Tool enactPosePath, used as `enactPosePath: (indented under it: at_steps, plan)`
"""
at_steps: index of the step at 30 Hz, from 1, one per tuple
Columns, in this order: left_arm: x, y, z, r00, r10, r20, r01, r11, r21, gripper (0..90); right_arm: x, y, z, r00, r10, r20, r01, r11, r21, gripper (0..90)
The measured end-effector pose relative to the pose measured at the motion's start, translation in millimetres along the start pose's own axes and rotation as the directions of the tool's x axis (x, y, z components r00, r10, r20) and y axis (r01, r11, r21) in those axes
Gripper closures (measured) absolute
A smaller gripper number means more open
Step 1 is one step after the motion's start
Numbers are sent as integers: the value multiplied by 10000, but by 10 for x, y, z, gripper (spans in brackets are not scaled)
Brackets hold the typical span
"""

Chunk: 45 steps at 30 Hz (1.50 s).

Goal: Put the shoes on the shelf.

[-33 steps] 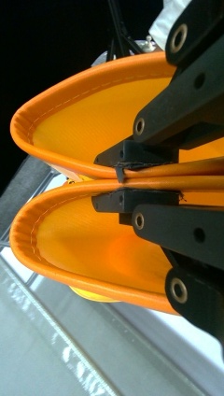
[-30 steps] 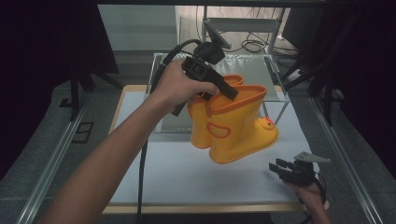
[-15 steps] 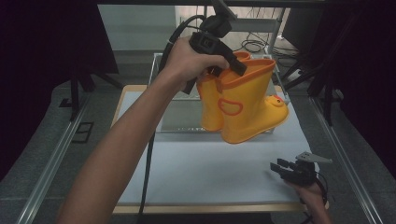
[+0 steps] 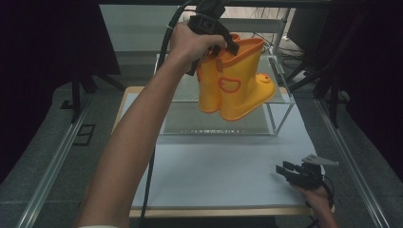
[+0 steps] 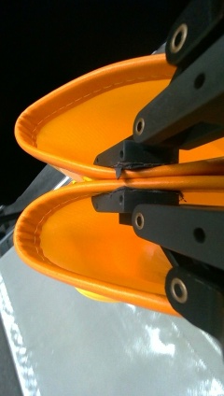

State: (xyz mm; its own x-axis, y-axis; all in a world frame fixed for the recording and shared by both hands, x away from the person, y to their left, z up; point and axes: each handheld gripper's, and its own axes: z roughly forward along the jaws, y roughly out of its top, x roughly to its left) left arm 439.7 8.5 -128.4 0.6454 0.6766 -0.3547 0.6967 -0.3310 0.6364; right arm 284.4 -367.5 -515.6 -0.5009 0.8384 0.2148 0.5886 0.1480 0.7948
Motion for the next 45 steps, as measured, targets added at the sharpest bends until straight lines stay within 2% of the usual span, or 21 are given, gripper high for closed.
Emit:
enactPosePath:
  at_steps: [7, 10, 15, 18, 21, 23, 25, 28, 32, 35, 38, 41, 45]
  plan:
    - [148, 83, 72, 9955, -656, -688, 634, 9974, -341, 823, -5, 0, -6, 10000, 24, 9, -24, 10000, -43, 546]
    - [211, 113, 115, 9907, -923, -997, 877, 9949, -501, 824, -4, 3, -9, 10000, -9, 10, 9, 10000, -78, 546]
    - [285, 135, 205, 9831, -1121, -1444, 1033, 9924, -669, 824, -7, 5, -22, 10000, 40, 1, -40, 9999, -112, 546]
    - [330, 157, 238, 9792, -1265, -1586, 1163, 9906, -724, 824, -13, 6, -27, 10000, 59, 12, -59, 9999, -120, 546]
    - [388, 190, 253, 9722, -1547, -1760, 1416, 9863, -846, 824, -18, 6, -35, 10000, 63, 11, -62, 9999, -147, 546]
    - [427, 208, 263, 9642, -1811, -1939, 1639, 9813, -1011, 824, -22, 6, -33, 9999, 107, 3, -107, 9998, -170, 546]
    - [458, 221, 285, 9535, -2033, -2227, 1810, 9766, -1165, 824, -23, 8, -29, 9999, 99, 18, -99, 9998, -161, 550]
    - [488, 228, 323, 9407, -2225, -2560, 1960, 9726, -1250, 824, -15, 20, -36, 9999, 107, 23, -107, 9997, -218, 553]
    - [531, 235, 345, 9183, -2558, -3021, 2193, 9641, -1497, 824, -8, 19, -36, 9999, 146, -12, -146, 9997, -193, 553]
    - [566, 251, 344, 8978, -2874, -3337, 2423, 9551, -1705, 824, -6, 23, -32, 10000, 86, -28, -86, 9998, -199, 552]
    - [584, 265, 370, 8846, -3189, -3401, 2634, 9438, -1998, 823, 2, 26, -24, 10000, 73, -57, -74, 9998, -204, 552]
    - [629, 270, 408, 8623, -3447, -3710, 2767, 9343, -2249, 824, 9, 25, -24, 10000, 38, -66, -39, 9998, -187, 552]
    - [699, 245, 506, 8562, -3541, -3762, 2953, 9329, -2060, 821, 8, 28, -33, 10000, -7, -68, 5, 9997, -227, 553]
